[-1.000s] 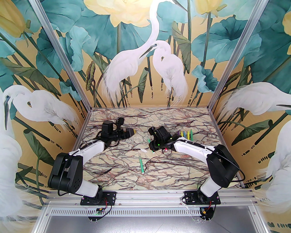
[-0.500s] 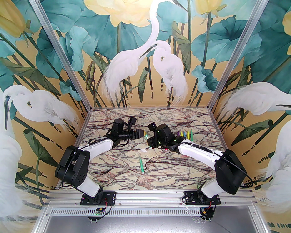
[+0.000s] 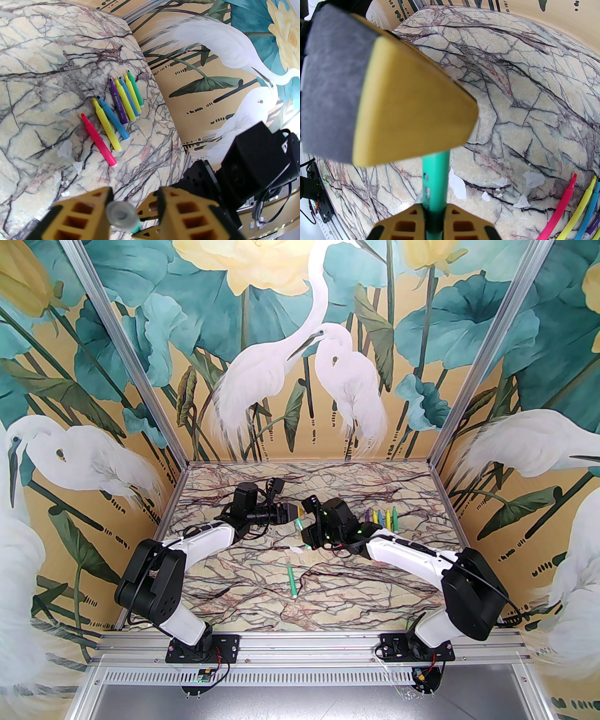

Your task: Open the pen caps

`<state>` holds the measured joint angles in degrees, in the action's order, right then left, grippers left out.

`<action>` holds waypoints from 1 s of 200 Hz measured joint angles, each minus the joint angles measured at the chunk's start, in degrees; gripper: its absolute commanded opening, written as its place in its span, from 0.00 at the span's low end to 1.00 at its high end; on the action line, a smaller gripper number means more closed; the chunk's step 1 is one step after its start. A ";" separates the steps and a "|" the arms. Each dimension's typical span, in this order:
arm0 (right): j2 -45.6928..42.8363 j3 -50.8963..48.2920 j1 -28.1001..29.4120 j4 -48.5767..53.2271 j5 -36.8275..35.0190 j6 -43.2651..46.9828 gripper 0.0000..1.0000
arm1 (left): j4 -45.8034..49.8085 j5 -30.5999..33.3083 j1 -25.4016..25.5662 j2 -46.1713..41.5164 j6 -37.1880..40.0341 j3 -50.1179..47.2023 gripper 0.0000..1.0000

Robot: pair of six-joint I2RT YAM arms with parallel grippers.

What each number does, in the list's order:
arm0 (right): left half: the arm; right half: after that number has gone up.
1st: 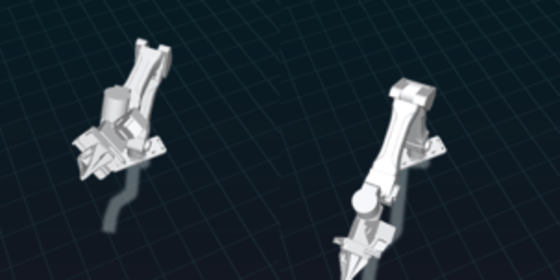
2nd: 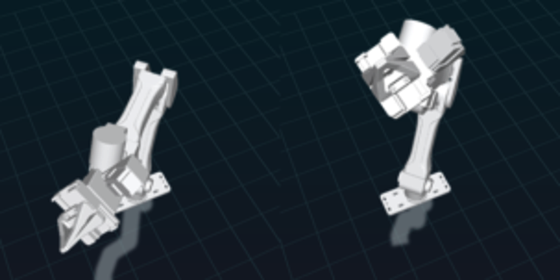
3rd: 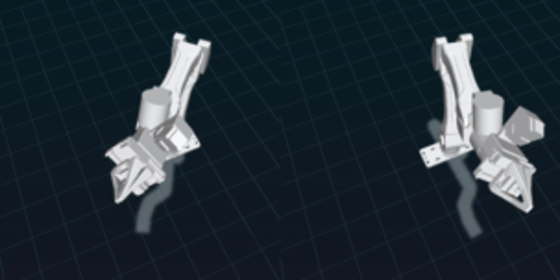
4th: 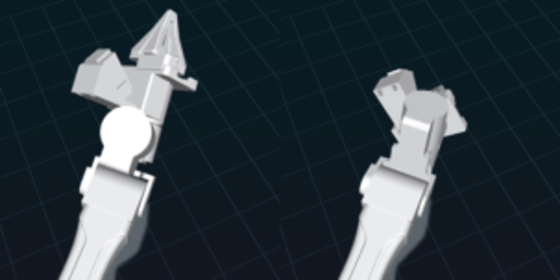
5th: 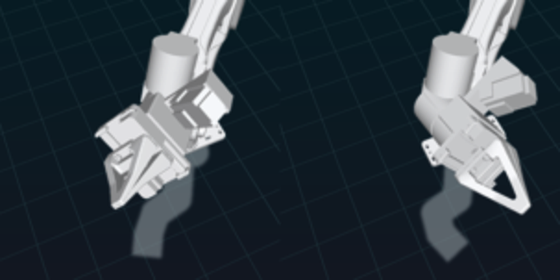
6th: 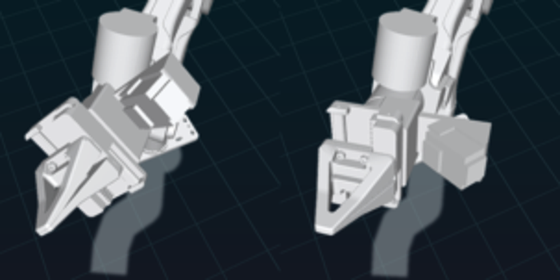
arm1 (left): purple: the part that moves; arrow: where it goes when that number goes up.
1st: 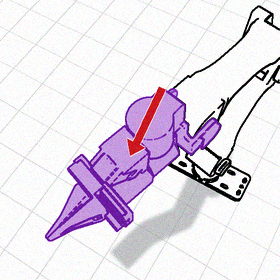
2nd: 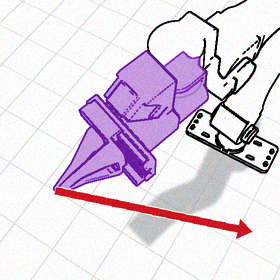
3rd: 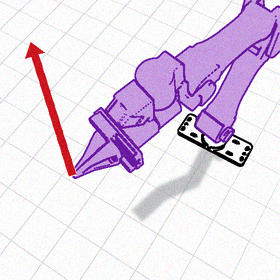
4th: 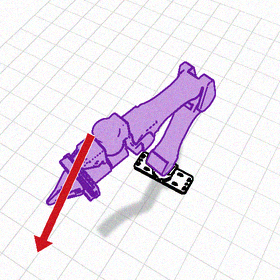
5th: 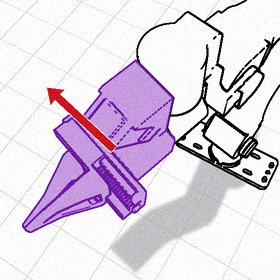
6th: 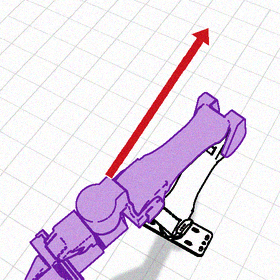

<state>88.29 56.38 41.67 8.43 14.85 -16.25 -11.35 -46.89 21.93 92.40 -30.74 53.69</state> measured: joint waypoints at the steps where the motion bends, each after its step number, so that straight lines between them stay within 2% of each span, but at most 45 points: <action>1: 0.00 -0.02 0.00 -0.04 0.00 0.00 0.00 | -0.02 0.00 0.00 0.00 -0.02 0.00 0.27; 31: -0.35 -0.44 0.00 -0.15 -0.04 0.04 0.00 | 0.90 0.00 0.00 0.42 -0.17 0.48 0.19; 35: -0.35 -0.44 0.00 -0.17 -0.07 0.04 0.04 | 0.87 0.00 0.00 0.42 0.02 0.48 0.19; 47: -0.35 -0.44 0.00 -0.24 -0.17 0.04 0.24 | 0.94 0.00 0.00 0.42 -0.09 0.61 0.18; 57: -0.35 -0.44 0.00 -0.46 -0.24 0.24 0.33 | 1.07 -0.02 0.00 0.42 -0.13 0.81 0.16; 67: -0.35 -0.48 0.00 -0.70 -0.20 0.42 0.39 | 1.07 -0.13 0.00 0.42 -0.13 0.96 0.15; 88: -0.35 -0.70 0.00 -1.57 -0.02 0.70 0.43 | 1.09 -0.63 0.00 0.42 -0.13 1.14 0.14; 131: -0.09 -0.74 0.00 -2.32 -0.02 0.70 0.45 | 1.05 -1.97 0.00 0.42 -0.17 1.18 0.12; 156: 0.83 -0.74 0.00 -2.69 -0.02 0.72 0.42 | 0.79 -2.67 0.00 0.42 -0.63 1.18 0.12; 170: 1.38 -0.72 0.00 -2.69 -0.04 0.90 0.38 | 0.76 -3.02 0.00 0.42 -1.03 1.18 0.11; 200: 1.77 -0.72 0.00 -2.69 -0.02 1.25 0.22 | 0.22 -3.21 0.00 0.42 -1.29 1.18 0.09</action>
<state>90.06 55.66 41.67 5.74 14.83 -15.00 -11.14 -50.11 21.93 92.82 -32.03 54.87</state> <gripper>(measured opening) 0.274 0.180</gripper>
